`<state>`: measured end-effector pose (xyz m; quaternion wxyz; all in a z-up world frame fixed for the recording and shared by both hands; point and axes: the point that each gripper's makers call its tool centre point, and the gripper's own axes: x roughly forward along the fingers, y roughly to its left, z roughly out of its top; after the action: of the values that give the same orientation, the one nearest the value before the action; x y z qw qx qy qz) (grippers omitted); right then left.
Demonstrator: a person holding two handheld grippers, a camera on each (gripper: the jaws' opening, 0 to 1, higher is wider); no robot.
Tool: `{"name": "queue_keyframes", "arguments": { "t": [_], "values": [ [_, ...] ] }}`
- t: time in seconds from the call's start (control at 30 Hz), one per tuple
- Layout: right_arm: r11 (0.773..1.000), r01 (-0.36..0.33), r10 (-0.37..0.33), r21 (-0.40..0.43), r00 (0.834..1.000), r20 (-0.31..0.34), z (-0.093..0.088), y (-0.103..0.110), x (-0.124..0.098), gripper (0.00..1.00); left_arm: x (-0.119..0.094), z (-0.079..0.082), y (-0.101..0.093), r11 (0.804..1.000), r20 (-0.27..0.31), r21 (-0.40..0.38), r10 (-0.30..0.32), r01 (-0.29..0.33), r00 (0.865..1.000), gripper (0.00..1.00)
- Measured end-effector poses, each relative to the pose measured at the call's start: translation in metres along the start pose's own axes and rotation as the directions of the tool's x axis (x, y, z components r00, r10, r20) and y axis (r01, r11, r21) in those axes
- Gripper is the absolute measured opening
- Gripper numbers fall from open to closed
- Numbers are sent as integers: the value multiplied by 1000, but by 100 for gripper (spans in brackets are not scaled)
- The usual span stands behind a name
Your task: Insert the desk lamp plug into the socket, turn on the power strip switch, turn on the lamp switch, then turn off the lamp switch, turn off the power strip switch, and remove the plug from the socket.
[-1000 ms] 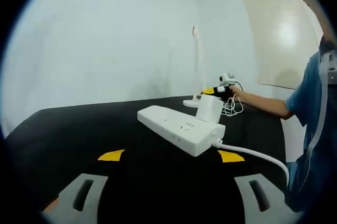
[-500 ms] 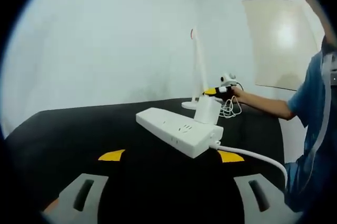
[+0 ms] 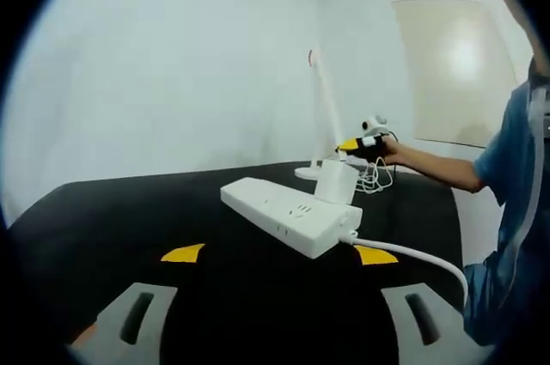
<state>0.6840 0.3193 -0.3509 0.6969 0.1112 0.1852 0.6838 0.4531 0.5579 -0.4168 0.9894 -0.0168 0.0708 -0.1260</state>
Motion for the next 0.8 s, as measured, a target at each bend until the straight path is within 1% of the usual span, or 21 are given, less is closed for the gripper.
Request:
{"name": "queue_keyframes", "arguments": {
  "t": [0.13,0.2,0.33,0.5,0.7,0.8],
  "values": [
    [1000,-14,14,13,1000,-5,-2,18,0,10,-1,0,0,1000,3,2,-1,1,1000,63],
    [1000,-15,15,14,1000,-9,0,18,0,10,-1,1,0,1000,4,4,-2,2,1000,63],
    [999,-27,27,23,1000,-9,-3,35,0,10,-1,1,-1,1000,5,3,-4,4,1000,63],
    [998,-50,51,40,999,-12,1,45,0,10,-1,2,-1,1000,8,3,-6,6,1000,63],
    [996,-70,71,48,997,-18,2,63,-1,10,-1,2,-1,1000,11,3,-10,10,1000,62],
    [996,-76,77,55,997,-20,4,66,-1,10,0,2,-2,1000,12,3,-10,10,1000,62]
  ]
}}
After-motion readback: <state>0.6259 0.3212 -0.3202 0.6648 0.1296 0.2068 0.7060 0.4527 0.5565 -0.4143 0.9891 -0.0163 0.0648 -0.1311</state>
